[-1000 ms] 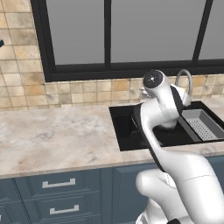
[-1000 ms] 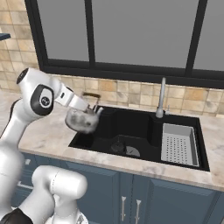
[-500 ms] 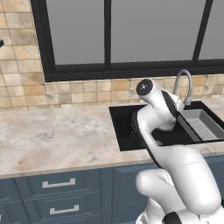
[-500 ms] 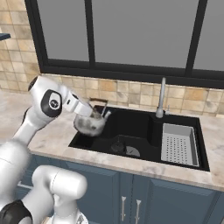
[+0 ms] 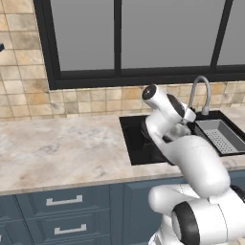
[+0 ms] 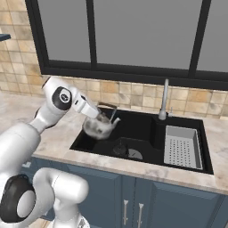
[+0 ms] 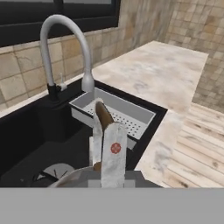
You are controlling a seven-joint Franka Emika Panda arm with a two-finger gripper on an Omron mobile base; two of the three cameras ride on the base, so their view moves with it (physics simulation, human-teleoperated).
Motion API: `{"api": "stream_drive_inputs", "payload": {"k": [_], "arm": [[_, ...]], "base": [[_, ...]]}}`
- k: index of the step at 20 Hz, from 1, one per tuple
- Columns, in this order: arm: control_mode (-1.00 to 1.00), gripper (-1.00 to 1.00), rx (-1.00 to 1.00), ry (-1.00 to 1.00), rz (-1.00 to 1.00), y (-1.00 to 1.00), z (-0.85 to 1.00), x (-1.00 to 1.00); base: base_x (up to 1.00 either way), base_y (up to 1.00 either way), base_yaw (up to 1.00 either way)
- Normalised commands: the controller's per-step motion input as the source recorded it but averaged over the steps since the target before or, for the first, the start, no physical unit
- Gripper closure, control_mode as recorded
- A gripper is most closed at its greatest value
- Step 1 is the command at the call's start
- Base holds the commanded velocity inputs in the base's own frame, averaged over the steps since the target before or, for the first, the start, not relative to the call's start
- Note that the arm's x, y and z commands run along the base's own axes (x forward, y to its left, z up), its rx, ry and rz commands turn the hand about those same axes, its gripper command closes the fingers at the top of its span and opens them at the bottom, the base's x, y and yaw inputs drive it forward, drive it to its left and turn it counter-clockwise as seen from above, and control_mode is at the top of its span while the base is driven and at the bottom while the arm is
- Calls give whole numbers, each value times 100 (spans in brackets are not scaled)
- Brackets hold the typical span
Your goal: Open the cabinet, pick the kettle from the cabinet, and place it in the sink.
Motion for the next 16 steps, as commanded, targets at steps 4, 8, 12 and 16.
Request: {"api": "stream_drive_inputs", "payload": {"k": [4,8,12,16], "arm": [[-100,100,0,3,-5,-23,-26,27],[-100,100,0,0,0,-27,-31,21],[-100,100,0,-2,0,-23,-32,21],[-100,100,0,-7,0,-21,-35,17]], "base": [[0,0,0],[0,0,0],[0,0,0],[0,0,0]]}}
